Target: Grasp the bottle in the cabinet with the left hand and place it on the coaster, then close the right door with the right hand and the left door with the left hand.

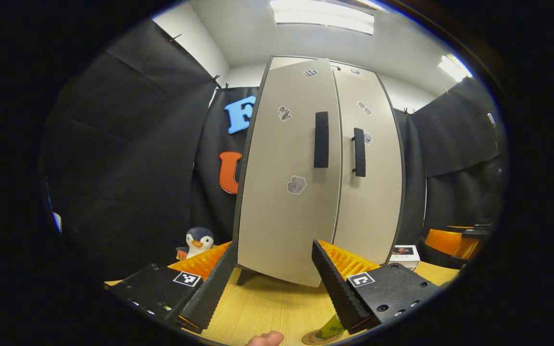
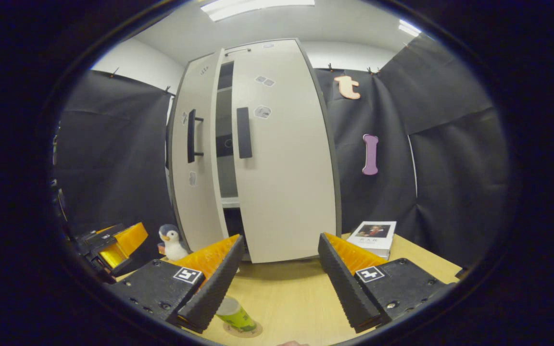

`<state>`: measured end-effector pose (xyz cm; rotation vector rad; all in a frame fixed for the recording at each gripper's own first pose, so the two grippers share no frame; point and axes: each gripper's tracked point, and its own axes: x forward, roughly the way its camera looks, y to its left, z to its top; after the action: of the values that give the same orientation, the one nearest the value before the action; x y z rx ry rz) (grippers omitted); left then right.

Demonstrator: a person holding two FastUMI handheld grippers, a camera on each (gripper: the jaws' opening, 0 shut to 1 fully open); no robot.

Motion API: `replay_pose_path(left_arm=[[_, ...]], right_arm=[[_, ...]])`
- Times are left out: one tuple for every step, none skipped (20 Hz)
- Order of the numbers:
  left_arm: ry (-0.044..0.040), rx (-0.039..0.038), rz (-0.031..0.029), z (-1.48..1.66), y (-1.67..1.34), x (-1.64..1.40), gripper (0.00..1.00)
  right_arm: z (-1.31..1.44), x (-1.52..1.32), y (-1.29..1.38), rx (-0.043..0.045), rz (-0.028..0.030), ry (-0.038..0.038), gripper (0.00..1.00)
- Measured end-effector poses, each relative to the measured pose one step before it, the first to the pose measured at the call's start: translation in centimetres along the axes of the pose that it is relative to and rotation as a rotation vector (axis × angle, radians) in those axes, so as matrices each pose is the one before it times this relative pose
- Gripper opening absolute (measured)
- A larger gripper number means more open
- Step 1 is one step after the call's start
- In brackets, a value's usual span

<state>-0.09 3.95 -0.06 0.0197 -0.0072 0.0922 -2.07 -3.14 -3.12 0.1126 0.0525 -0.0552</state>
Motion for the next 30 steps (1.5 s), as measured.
replay_pose_path(left_arm=[[-0.00015, -0.00154, -0.00713, 0.057, -0.231, -0.069, 0.95], [0.00423, -0.00672, -0.00960, -0.128, -0.277, -0.052, 0.95], [0.00487, -0.00805, -0.00498, -0.088, -0.116, 0.048, 0.95], [0.00056, -0.00373, 0.00041, 0.057, 0.069, -0.024, 0.95], [-0.00112, 0.00238, 0.00323, 0.032, 0.100, 0.008, 0.95], [0.00082, 0.00597, 0.00315, -0.009, 0.029, -0.097, 0.95], [0.00220, 0.00742, 0.00111, -0.064, -0.050, -0.017, 0.95], [0.00292, 0.00670, -0.00247, -0.162, -0.144, -0.014, 0.95], [0.00437, 0.00326, -0.00549, -0.161, -0.143, -0.046, 0.95], [0.00238, 0.00092, -0.00722, -0.068, -0.247, -0.019, 0.95], [-0.00161, 0.00041, -0.00486, 0.002, -0.125, 0.044, 0.95], [-0.00347, 0.00156, -0.00466, 0.115, -0.100, -0.009, 0.95], [-0.00021, 0.00066, -0.00313, -0.050, -0.030, -0.030, 0.95], [0.00043, -0.00152, -0.00608, -0.087, -0.104, 0.004, 0.95], [0.00165, -0.00083, -0.00137, 0.046, -0.032, -0.096, 0.95], [0.00032, -0.00121, -0.00090, -0.059, 0.025, 0.031, 0.95], [0.00128, -0.00167, 0.00030, -0.057, -0.002, 0.142, 0.99], [0.00257, -0.00125, 0.00080, -0.046, -0.006, 0.071, 0.95], [0.00431, -0.00108, 0.00092, -0.121, -0.022, -0.084, 0.95], [0.00172, -0.00061, 0.00188, -0.041, 0.059, 0.025, 0.95], [-0.00197, 0.00042, 0.00263, 0.072, 0.020, -0.002, 0.95], [-0.00141, 0.00027, 0.00227, 0.045, 0.022, 0.073, 0.95], [0.00180, -0.00048, 0.00171, -0.116, -0.002, 0.018, 0.95], [0.00542, 0.00028, 0.00054, -0.179, 0.001, 0.066, 0.94], [0.00568, 0.00213, 0.00203, -0.063, 0.092, -0.055, 0.95], [0.00470, 0.00246, 0.00274, -0.062, 0.066, 0.018, 0.95], [0.00094, 0.00074, 0.00640, -0.144, 0.130, 0.073, 0.95], [0.00028, -0.00229, 0.00347, -0.009, 0.023, 0.056, 0.95], [0.00138, -0.00469, 0.00227, -0.004, -0.031, -0.002, 0.95], [0.00215, -0.00471, 0.00213, -0.027, 0.003, 0.018, 0.95]], right_arm=[[0.139, -0.001, -0.740, -0.00336, -0.01897, -0.00232, 0.99], [0.042, -0.113, -0.450, -0.00154, -0.01432, -0.00305, 0.99], [0.168, -0.115, -0.395, 0.00095, -0.00988, -0.00469, 1.00], [0.217, -0.180, -0.355, 0.00158, -0.00847, -0.00570, 1.00], [0.242, -0.115, -0.263, -0.00044, -0.00735, -0.00529, 1.00], [0.079, -0.186, -0.314, -0.00285, -0.01122, -0.00509, 1.00], [0.089, -0.029, -0.501, -0.00425, -0.01120, -0.00573, 0.99], [-0.076, -0.079, -0.288, -0.00554, -0.01043, -0.00184, 0.99], [-0.199, -0.042, -0.271, -0.00503, -0.00781, 0.00549, 1.00], [-0.151, 0.023, -0.137, 0.00276, -0.00158, 0.00539, 0.99], [0.049, -0.016, 0.074, 0.00980, 0.00417, 0.00186, 1.00], [0.112, 0.018, -0.059, 0.00786, 0.00093, -0.00216, 1.00], [0.201, 0.078, -0.113, 0.00266, -0.00381, -0.00358, 1.00], [0.076, 0.006, 0.103, -0.00151, -0.00196, -0.00282, 1.00], [0.155, 0.100, 0.143, -0.00166, 0.00134, -0.00155, 1.00], [-0.086, 0.106, 0.124, 0.00098, 0.00433, 0.00338, 1.00], [-0.510, 0.118, 0.139, -0.00090, 0.00292, 0.02038, 1.00], [-0.445, 0.179, 0.268, 0.00295, 0.00665, 0.01183, 1.00], [-0.260, 0.123, 0.222, 0.00329, 0.00185, 0.00708, 0.99], [-0.132, 0.048, 0.202, 0.00191, 0.00393, 0.00610, 1.00], [-0.009, 0.010, 0.184, -0.00085, 0.00642, 0.00219, 1.00], [-0.049, 0.026, 0.267, -0.00532, 0.00526, 0.00269, 1.00], [-0.002, 0.127, 0.132, -0.00912, 0.00373, 0.00307, 1.00], [-0.053, 0.061, 0.274, -0.00648, 0.00394, 0.00302, 0.99], [-0.059, 0.148, 0.218, -0.00262, 0.00536, 0.00214, 0.99], [-0.129, 0.059, 0.111, 0.00012, 0.00523, 0.00106, 1.00], [-0.079, 0.088, 0.155, -0.00060, 0.00296, 0.00106, 1.00], [0.000, 0.065, 0.027, -0.00200, 0.00136, 0.00171, 1.00], [-0.073, 0.094, -0.015, -0.00216, -0.00076, 0.00341, 1.00], [-0.217, 0.011, -0.041, -0.00067, -0.00039, 0.00458, 1.00]])
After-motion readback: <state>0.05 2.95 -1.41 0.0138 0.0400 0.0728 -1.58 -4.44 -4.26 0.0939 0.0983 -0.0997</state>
